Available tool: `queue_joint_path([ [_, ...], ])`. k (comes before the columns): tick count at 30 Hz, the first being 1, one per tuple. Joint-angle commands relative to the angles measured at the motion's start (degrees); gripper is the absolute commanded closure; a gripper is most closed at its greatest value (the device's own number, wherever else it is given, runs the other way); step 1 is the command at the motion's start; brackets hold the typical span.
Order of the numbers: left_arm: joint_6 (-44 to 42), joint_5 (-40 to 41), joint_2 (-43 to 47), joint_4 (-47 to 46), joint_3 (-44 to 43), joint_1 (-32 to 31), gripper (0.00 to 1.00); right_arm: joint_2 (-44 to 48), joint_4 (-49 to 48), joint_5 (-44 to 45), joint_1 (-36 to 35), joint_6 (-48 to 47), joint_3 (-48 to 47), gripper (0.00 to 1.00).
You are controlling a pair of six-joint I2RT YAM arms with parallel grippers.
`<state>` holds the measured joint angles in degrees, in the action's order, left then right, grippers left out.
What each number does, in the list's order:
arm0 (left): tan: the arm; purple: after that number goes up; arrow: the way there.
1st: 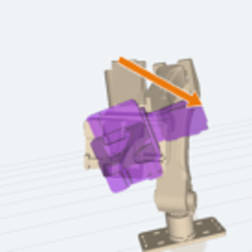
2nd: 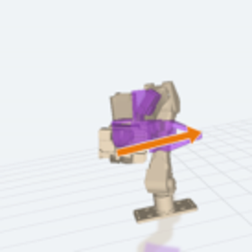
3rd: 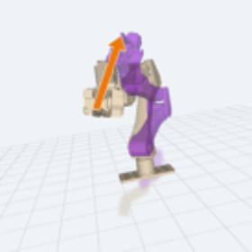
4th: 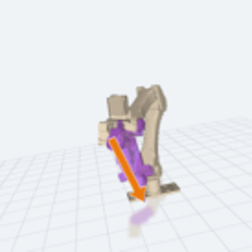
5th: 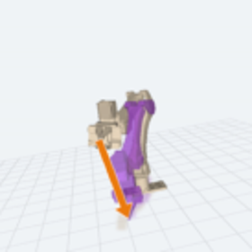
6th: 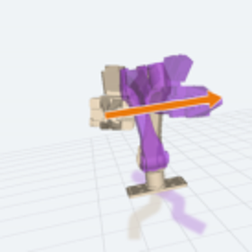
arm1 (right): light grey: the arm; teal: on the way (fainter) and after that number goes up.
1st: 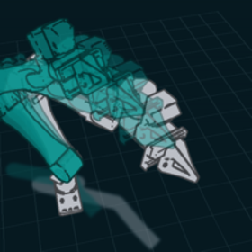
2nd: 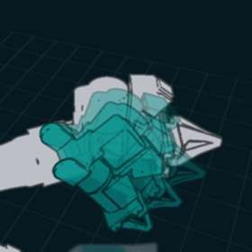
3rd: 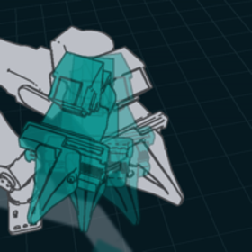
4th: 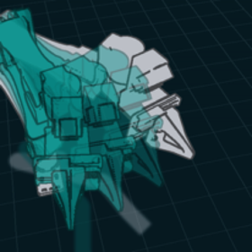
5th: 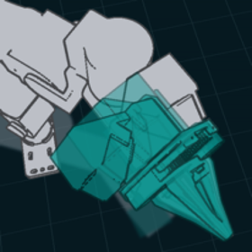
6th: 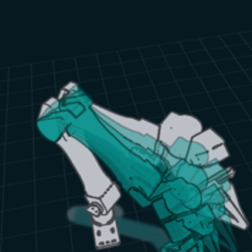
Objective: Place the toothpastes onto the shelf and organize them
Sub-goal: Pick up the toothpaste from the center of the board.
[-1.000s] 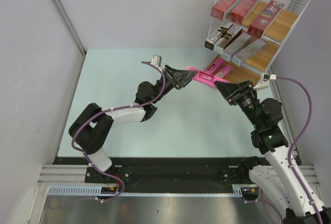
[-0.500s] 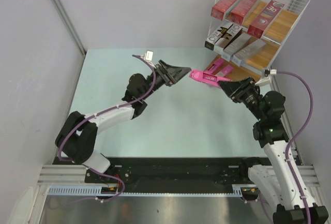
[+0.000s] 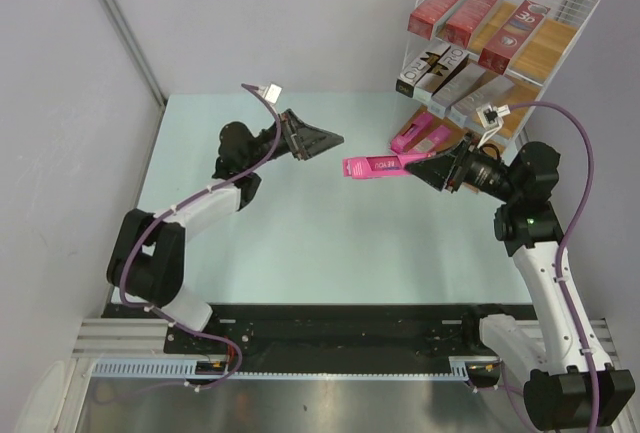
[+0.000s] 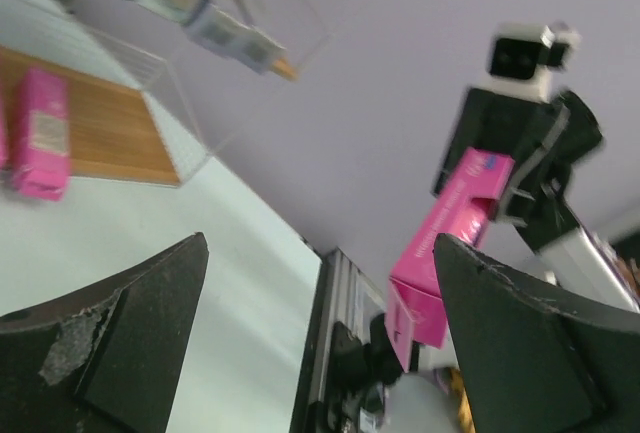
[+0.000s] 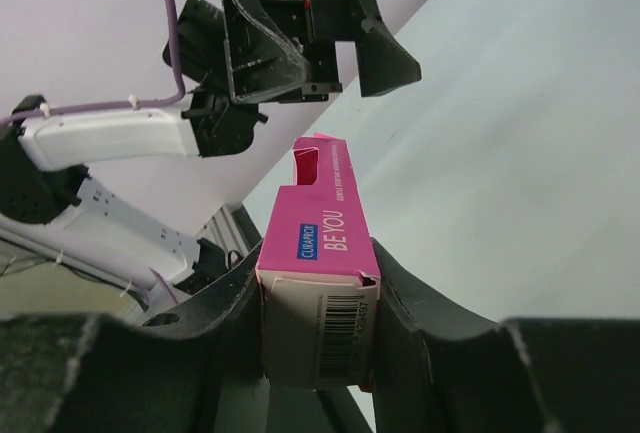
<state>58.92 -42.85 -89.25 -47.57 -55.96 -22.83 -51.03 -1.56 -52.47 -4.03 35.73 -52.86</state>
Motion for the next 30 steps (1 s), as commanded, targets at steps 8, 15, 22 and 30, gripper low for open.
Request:
queue_joint_path([
  [8,16.07,-16.83,-4.26,-32.68,3.23,-0.11,0.03,1.02,-0.81,-5.54,0.52,-4.79,-3.48,0.82],
  [15,7.80,-14.89,-5.23,-22.66,1.65,-5.03,0.08,0.84,-0.81,-4.13,0.52,-4.70,-3.48,0.82],
  [22,5.86,-14.98,-7.34,-20.10,-1.17,-8.46,0.25,0.66,-0.63,-3.96,0.43,-5.14,-3.56,0.82],
  [30,5.77,-14.72,-6.90,-21.07,-1.34,-8.37,0.45,0.84,0.42,-4.13,0.52,-6.28,-3.48,0.82],
])
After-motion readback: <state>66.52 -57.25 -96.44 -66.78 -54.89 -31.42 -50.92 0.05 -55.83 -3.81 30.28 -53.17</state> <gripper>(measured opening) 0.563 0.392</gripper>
